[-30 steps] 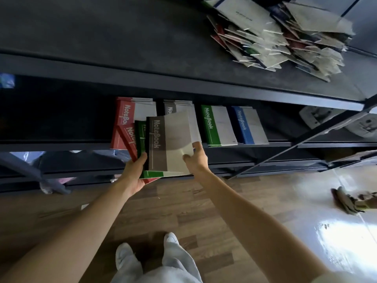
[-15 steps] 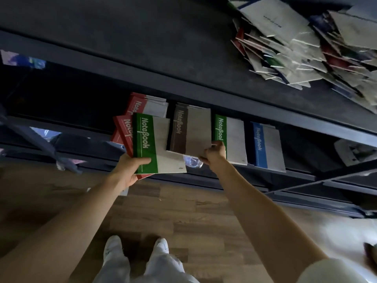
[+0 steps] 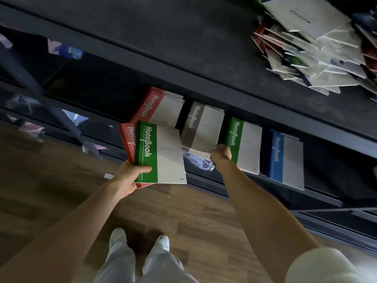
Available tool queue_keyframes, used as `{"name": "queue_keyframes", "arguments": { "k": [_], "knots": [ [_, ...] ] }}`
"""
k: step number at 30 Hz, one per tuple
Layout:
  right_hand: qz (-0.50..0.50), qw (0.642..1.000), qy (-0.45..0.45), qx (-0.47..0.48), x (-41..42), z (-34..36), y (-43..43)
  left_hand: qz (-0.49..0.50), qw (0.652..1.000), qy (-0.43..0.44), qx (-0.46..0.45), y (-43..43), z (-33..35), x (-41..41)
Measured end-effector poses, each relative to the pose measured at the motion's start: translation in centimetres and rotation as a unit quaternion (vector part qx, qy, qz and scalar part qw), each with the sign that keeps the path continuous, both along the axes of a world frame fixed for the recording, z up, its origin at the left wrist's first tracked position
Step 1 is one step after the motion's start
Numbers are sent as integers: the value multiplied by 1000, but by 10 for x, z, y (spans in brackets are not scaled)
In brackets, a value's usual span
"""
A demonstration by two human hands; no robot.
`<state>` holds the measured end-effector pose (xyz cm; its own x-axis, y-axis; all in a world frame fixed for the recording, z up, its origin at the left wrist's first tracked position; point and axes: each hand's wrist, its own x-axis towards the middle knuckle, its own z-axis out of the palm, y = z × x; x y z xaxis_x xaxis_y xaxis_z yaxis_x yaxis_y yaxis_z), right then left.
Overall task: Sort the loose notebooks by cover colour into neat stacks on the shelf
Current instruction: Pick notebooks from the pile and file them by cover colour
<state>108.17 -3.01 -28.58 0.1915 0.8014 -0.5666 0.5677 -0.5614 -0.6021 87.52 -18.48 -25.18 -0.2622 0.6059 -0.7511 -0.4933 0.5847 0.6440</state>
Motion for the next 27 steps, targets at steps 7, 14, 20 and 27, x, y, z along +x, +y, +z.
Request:
{"name": "queue_keyframes", "arguments": {
  "k": [7, 14, 20, 27],
  "knots": [
    [71, 985, 47, -149, 3, 34, -37, -41, 999, -1, 6, -8, 9, 17],
    [96, 954, 167, -230, 17, 55, -92, -78, 996, -6, 44, -2, 19, 47],
    [-16, 988, 112, -106, 53, 59, -108, -105, 991, -55, 65, 2, 30, 83],
    [-62, 995, 68, -45, 111, 59, -97, -168, 983, -30, 73, 9, 34, 119]
  ]
}}
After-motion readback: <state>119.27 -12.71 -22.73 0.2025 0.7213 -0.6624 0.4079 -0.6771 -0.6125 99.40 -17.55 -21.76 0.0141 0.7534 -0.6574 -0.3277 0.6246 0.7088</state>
